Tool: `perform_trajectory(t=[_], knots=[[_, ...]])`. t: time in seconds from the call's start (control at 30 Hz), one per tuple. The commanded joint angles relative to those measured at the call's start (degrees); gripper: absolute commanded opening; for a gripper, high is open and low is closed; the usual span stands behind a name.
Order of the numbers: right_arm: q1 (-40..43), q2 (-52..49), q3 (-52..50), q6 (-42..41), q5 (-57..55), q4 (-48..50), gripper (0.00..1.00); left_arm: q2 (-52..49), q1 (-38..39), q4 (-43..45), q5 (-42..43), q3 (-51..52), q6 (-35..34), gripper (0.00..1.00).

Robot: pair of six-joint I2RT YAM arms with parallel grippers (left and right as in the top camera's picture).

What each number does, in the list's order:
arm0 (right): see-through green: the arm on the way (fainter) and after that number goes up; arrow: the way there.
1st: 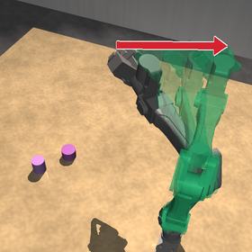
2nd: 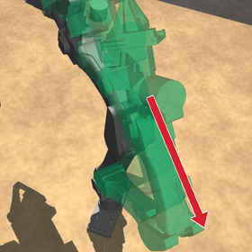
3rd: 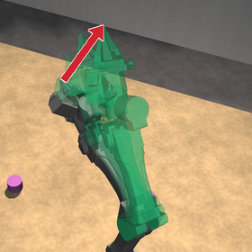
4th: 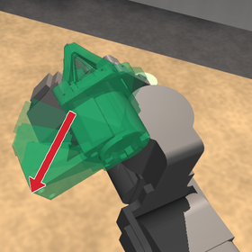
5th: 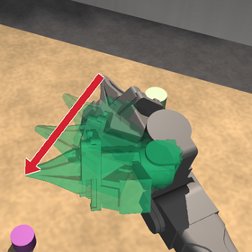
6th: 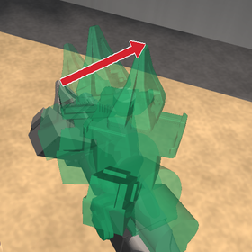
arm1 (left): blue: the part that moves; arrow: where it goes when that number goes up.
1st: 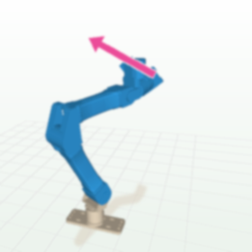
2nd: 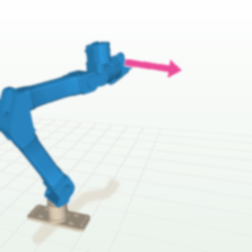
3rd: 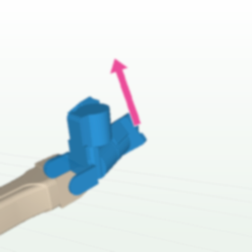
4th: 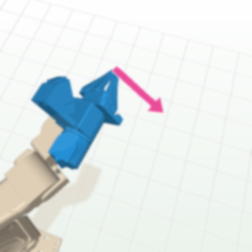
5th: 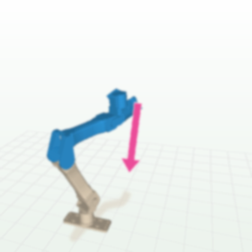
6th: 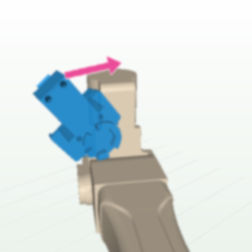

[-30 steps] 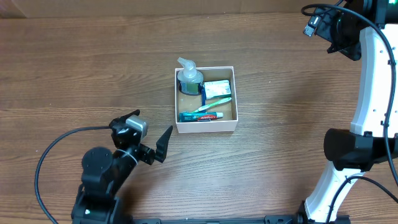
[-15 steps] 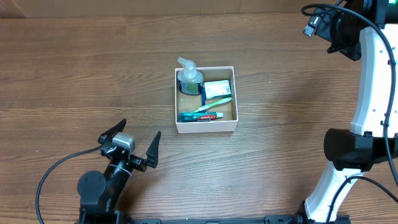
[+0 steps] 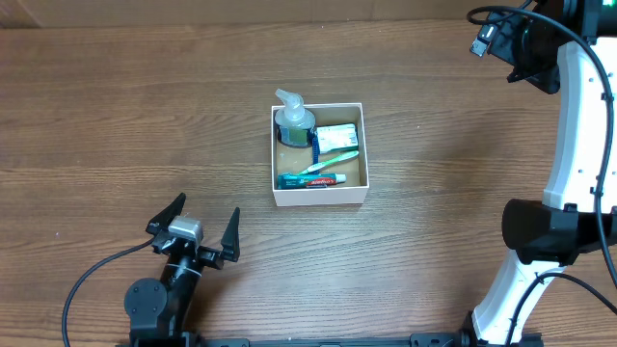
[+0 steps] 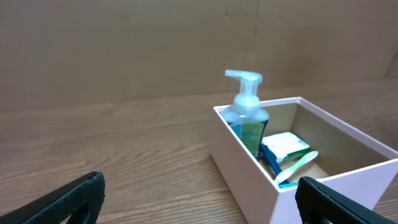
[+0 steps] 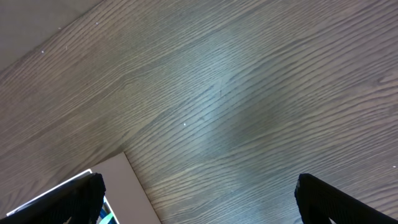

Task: Pack container

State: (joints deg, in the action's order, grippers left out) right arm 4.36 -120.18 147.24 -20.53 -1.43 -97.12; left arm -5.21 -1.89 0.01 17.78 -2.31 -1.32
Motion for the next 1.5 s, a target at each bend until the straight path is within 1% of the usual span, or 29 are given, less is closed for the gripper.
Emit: perform_trajectory(t=[0.0,0.17,0.33,1.47], knots=[[-0.2,0.59,-0.02,0.39,0.22,0.13,1.0,2.82,-0.46,-0.42,-2.19,2.05,-0.31,1.0],[-0.2,0.59,-0.02,0.37,0.22,0.13,1.0,4.52,-0.46,-1.46,-6.03,2.03,-0.35,1.0],[-0.2,0.59,-0.02,0.37,0.22,0.13,1.0,5.05,-0.35,-3.43,-7.74,2.03,-0.33,1.0],[-0.2,0.59,-0.02,0.39,0.22,0.13,1.0,5.01,-0.35,-3.56,-7.87,2.03,-0.15,1.0]])
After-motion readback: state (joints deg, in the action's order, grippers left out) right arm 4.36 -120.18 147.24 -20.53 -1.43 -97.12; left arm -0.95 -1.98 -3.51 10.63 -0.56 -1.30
